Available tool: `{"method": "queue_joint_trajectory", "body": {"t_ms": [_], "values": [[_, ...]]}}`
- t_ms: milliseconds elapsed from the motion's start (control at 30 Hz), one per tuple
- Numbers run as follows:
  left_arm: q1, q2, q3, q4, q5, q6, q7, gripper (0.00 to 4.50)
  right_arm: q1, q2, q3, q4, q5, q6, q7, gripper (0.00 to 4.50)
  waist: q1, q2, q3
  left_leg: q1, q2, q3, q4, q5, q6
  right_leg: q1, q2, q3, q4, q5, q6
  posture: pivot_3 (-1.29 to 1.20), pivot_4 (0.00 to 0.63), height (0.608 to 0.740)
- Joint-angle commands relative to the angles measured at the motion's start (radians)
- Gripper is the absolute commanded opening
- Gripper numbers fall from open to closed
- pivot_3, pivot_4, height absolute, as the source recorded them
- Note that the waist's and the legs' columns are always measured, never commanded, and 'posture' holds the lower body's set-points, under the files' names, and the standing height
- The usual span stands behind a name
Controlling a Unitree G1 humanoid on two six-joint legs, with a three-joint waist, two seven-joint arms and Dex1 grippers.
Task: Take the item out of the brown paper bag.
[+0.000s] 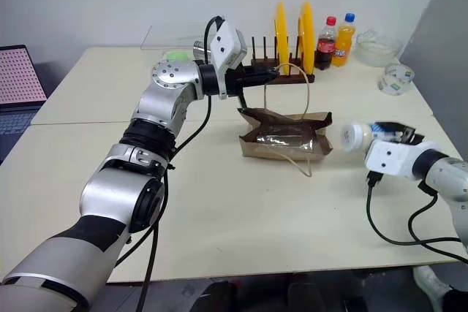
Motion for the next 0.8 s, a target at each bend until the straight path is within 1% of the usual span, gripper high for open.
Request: {"method": "queue_joint_trajectory", "body": {"t_ms": [33,200,367,400,433,467,500,633,733,800], "values": [[-0.019,0.010,0.018,-0.048,-0.003,0.001,0.010,0.00,-0.071,-0.010,0.054,0.049,0.000,-0.033,0.045,2.99,-0.003,0.000,0.000,0.000,0.000,0.000,0.000,0.000,0.000,0.000,0.000,0.000,0.000,0.000,0.000,0.00,0.150,0.740],[-0.010,0.010,0.017,-0.064,-0.004,0.003,0.010,0.00,-0.127,-0.005,0.144,0.137,-0.011,-0.052,0.097,2.99,-0.005,0.000,0.000,0.000,0.000,0.000,0.000,0.000,0.000,0.000,0.000,-0.001,0.000,0.000,0.000,0.00,0.150,0.740],[0.000,0.011,0.017,-0.084,-0.005,0.014,0.011,0.00,-0.161,0.002,0.175,0.184,-0.014,-0.061,0.111,2.99,-0.004,0.000,0.000,-0.001,0.000,0.000,0.000,0.000,0.000,0.000,0.000,0.000,-0.001,0.000,0.000,0.00,0.150,0.740],[0.000,0.010,0.017,-0.086,-0.005,0.016,0.012,0.00,-0.165,0.002,0.176,0.185,-0.016,-0.063,0.112,3.72,-0.004,0.000,0.000,-0.001,0.000,-0.001,0.000,0.000,0.000,0.000,0.000,-0.001,-0.001,0.000,0.000,0.00,0.150,0.740],[0.001,0.010,0.017,-0.087,-0.005,0.017,0.012,0.00,-0.166,0.003,0.176,0.186,-0.015,-0.062,0.114,3.99,-0.004,0.000,0.000,0.000,0.000,-0.001,0.000,0.000,0.000,0.000,0.000,0.000,-0.001,0.000,0.000,0.00,0.150,0.740],[0.001,0.009,0.017,-0.088,-0.005,0.017,0.012,0.00,-0.161,-0.006,0.176,0.177,-0.012,-0.057,0.129,4.35,-0.004,0.000,0.000,0.000,0.000,0.000,0.000,0.000,0.000,0.000,0.000,0.000,-0.001,0.000,0.000,0.00,0.150,0.740],[0.001,0.008,0.017,-0.088,-0.006,0.016,0.013,0.00,-0.154,-0.012,0.171,0.167,-0.007,-0.050,0.138,4.43,-0.004,0.000,0.000,0.000,0.000,-0.001,0.000,0.000,0.000,0.000,0.000,0.000,-0.001,0.000,0.000,0.00,0.150,0.740],[0.001,0.003,0.016,-0.084,-0.006,0.013,0.014,0.00,-0.105,-0.041,0.112,0.105,0.034,-0.030,0.164,4.43,-0.003,0.000,0.000,-0.001,0.000,-0.001,0.000,0.000,0.000,0.000,-0.001,-0.001,-0.001,0.000,0.000,0.00,0.150,0.740],[0.004,0.000,0.014,-0.087,-0.005,0.010,0.015,0.00,0.011,-0.060,-0.026,-0.048,0.117,0.070,0.197,4.43,0.003,0.000,0.000,-0.001,0.000,-0.001,0.000,0.000,0.000,0.000,-0.001,-0.001,-0.001,0.000,0.000,0.00,0.150,0.740],[0.003,0.002,0.012,-0.081,0.000,0.003,0.018,0.00,0.100,-0.031,-0.162,-0.190,0.197,0.191,0.212,4.43,0.008,0.000,0.000,-0.002,0.000,-0.002,0.000,0.000,0.000,0.000,-0.001,-0.001,-0.001,0.000,0.000,0.00,0.150,0.740]]}}
